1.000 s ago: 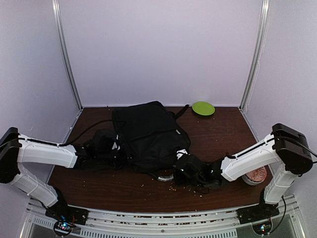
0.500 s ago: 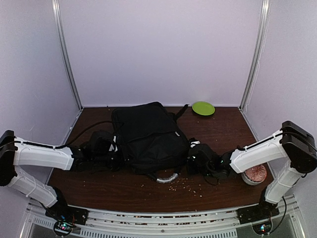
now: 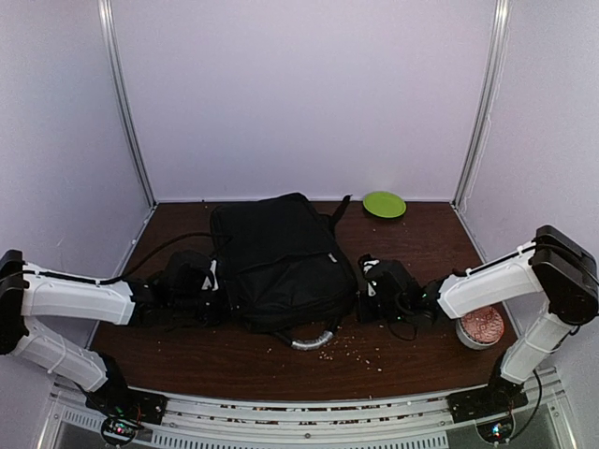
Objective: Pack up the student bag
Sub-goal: Zip the student bag at the center of the board.
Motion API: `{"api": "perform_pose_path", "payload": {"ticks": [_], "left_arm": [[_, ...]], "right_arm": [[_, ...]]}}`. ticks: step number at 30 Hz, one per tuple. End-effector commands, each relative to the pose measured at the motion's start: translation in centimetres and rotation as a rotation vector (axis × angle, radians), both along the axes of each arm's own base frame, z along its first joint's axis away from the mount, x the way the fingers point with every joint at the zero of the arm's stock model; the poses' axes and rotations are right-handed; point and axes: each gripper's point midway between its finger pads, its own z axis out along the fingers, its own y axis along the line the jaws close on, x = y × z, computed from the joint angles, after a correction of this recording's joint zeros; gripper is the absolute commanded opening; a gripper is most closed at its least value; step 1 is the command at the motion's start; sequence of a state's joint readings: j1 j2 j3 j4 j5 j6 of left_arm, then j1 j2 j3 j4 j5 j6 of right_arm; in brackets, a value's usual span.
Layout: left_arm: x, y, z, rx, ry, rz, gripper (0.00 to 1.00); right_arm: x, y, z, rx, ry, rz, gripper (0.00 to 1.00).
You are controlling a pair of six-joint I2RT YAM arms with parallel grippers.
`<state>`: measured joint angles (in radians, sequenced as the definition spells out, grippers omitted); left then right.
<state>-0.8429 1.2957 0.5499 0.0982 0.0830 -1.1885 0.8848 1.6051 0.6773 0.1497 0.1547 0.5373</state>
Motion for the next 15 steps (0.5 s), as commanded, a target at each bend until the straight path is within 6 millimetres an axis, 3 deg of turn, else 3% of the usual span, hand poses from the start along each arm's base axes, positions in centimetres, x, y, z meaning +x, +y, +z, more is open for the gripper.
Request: {"api": "perform_pose_path", "payload": {"ticks": [1,7,15], "left_arm": [[-0.2,1.1,-0.4,0.086,-0.044,-0.075,0.00],[2.6,4.1,-0.7,0.083,-0.042,-0.046,0.00],[5.6,13.3,-2.1,0.286,0.000,0.154,0.00]], "right_arm": [[-2.4,0.6,0.5,0.040,0.066,0.109,0.01],[-4.5,0.5,3.5,0.079,0.087,0.196,0.37],[-5.5,1.0,7.2,0.224,0.069,0.208,0.46]]}}
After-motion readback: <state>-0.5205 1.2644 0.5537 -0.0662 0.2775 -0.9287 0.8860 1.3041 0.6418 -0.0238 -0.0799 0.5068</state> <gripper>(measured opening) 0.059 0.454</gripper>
